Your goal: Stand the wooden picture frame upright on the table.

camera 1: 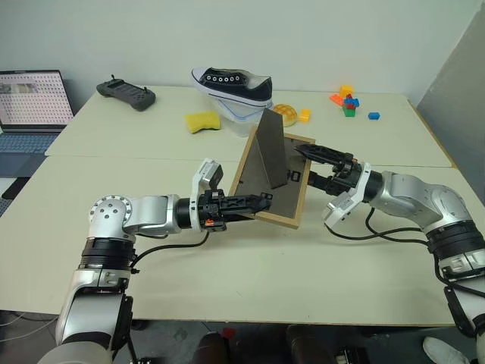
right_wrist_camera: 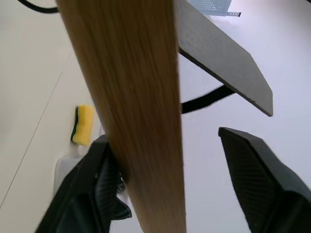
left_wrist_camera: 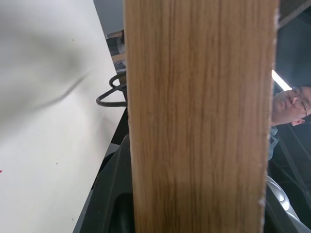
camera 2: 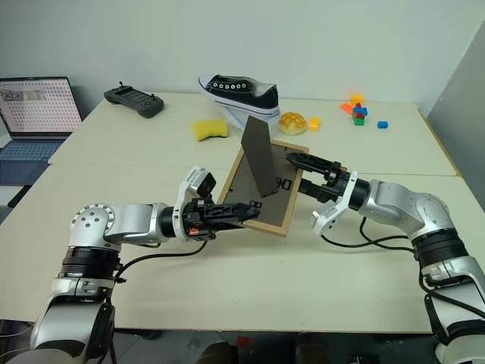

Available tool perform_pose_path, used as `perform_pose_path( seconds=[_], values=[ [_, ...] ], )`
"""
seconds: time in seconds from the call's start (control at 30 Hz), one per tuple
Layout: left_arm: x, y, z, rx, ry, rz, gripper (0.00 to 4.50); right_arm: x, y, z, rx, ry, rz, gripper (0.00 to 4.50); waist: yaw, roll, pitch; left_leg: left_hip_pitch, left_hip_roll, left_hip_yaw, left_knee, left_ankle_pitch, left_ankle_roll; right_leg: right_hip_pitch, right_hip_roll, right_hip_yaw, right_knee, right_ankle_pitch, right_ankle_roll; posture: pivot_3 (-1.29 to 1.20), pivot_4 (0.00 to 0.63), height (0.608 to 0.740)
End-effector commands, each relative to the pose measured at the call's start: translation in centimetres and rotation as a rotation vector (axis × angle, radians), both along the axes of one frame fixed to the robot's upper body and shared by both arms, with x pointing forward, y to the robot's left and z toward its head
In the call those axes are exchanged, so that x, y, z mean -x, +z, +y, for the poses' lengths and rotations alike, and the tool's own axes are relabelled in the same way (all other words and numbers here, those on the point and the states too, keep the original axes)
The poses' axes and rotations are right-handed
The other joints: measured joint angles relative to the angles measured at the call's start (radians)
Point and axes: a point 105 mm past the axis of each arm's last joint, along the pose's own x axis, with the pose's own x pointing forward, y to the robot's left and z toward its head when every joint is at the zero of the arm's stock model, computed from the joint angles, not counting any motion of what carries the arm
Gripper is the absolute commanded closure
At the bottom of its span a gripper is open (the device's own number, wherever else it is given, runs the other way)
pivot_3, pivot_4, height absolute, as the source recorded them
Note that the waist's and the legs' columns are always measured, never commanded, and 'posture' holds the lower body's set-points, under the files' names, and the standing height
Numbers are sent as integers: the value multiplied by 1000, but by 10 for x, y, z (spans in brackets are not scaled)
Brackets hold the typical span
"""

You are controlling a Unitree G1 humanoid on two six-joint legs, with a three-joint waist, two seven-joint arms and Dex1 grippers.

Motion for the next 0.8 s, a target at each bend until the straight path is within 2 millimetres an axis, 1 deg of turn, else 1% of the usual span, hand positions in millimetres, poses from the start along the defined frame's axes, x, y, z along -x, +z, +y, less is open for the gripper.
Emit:
perform_pose_path(
  seconds=[0.03, 0.1, 0.13, 0.23, 0.27, 0.33, 0.37, 0.4, 0.43, 0.5, 0.53, 0.57, 0.63, 0.67, 0.7, 0.8],
  values=[
    [8, 8, -2, 18, -31, -42, 3155, 0, 15, 2, -42, 14, -27, 2473, 0, 0, 0, 0, 0, 0, 0, 0, 0, 0, 0, 0, 0, 0, 0, 0, 150, 740],
    [10, 7, -2, 3, -33, -52, 3155, -1, 15, 1, -47, 9, -23, 2950, 0, 0, 0, 0, 0, 0, 0, 0, 0, 0, 0, 0, 0, 0, 0, 0, 150, 740],
    [11, 7, -2, -4, -35, -58, 3155, -2, 16, 0, -49, 7, -21, 3079, 0, 0, 0, 0, 0, 0, 0, 0, 0, 0, 0, 0, 0, 0, 0, 0, 150, 740],
    [15, 5, -2, -37, -26, -82, 3155, -2, 16, -1, -55, 3, -12, 3090, 0, 0, 0, 0, 0, 0, 0, 0, 0, 0, 0, 0, 0, 0, 0, 0, 150, 740],
    [15, 5, -1, -43, -17, -87, 2496, -2, 16, -1, -55, 3, -8, 3090, 0, 0, 0, 0, 0, 0, 0, 0, 0, 0, 0, 0, 0, 0, 0, 0, 150, 740],
    [13, 7, 1, -34, 8, -96, 2204, -2, 15, -2, -60, 4, 7, 3162, 0, 0, 0, 0, 0, 0, 0, 0, 0, 0, 0, 0, 0, 0, 0, 0, 150, 740],
    [10, 9, 3, -24, 25, -97, 1943, -2, 15, -3, -63, 3, 17, 3209, 0, 0, 0, 0, 0, 0, 0, 0, 0, 0, 0, 0, 0, 0, 0, 0, 150, 740],
    [7, 11, 6, -17, 46, -99, 1812, -2, 14, -4, -68, 1, 31, 3209, 0, 0, 0, 0, 0, 0, 0, 0, 0, 0, 0, 0, 0, 0, 0, 0, 150, 740],
    [3, 14, 9, -16, 69, -106, 1516, -4, 13, -5, -79, -5, 56, 3209, 0, 0, 0, 0, 0, 0, 0, 0, 0, 1, 0, 0, 0, 0, 0, 0, 150, 740],
    [-2, 21, 16, -16, 116, -130, 1229, -7, 10, -8, -115, -11, 134, 3209, 0, 0, 0, 0, 0, 0, 0, 0, 0, 1, 0, 0, 0, 0, 0, 0, 150, 740],
    [-4, 24, 19, -19, 133, -144, 970, -8, 8, -9, -132, -11, 178, 3209, 0, 0, 0, 0, 0, 0, 0, 0, 0, 1, 0, 0, 0, 0, 0, 0, 150, 740],
    [-4, 29, 23, -33, 150, -177, 802, -12, 6, -12, -174, -30, 247, 3209, -1, 0, 0, 0, 0, 0, 0, 0, 0, 1, 0, 0, 0, 0, 0, 0, 150, 740],
    [-1, 35, 31, -105, 185, -281, 394, -22, -1, -15, -257, -68, 440, 3209, -1, 0, 0, 0, 1, 0, 0, 0, 0, 1, 0, 0, 0, 0, 0, 0, 150, 740],
    [0, 38, 34, -144, 207, -335, 259, -26, -1, -17, -313, -78, 532, 3209, -1, 0, 0, 0, 1, -1, 0, 0, 0, 1, 0, -1, 0, 0, 0, 0, 150, 740],
    [-1, 38, 38, -196, 244, -393, 35, -30, -2, -18, -370, -85, 643, 3209, -2, 0, 0, 0, 1, -1, 0, 0, 0, 1, 0, 0, 0, 0, 0, 0, 150, 740],
    [-9, 33, 51, -404, 371, -587, 0, -36, -11, -12, -534, -41, 1063, 3209, -1, 1, 0, 0, 2, -1, 0, 0, 0, 1, -1, -1, 0, 0, 0, 0, 150, 740]
  ],
)
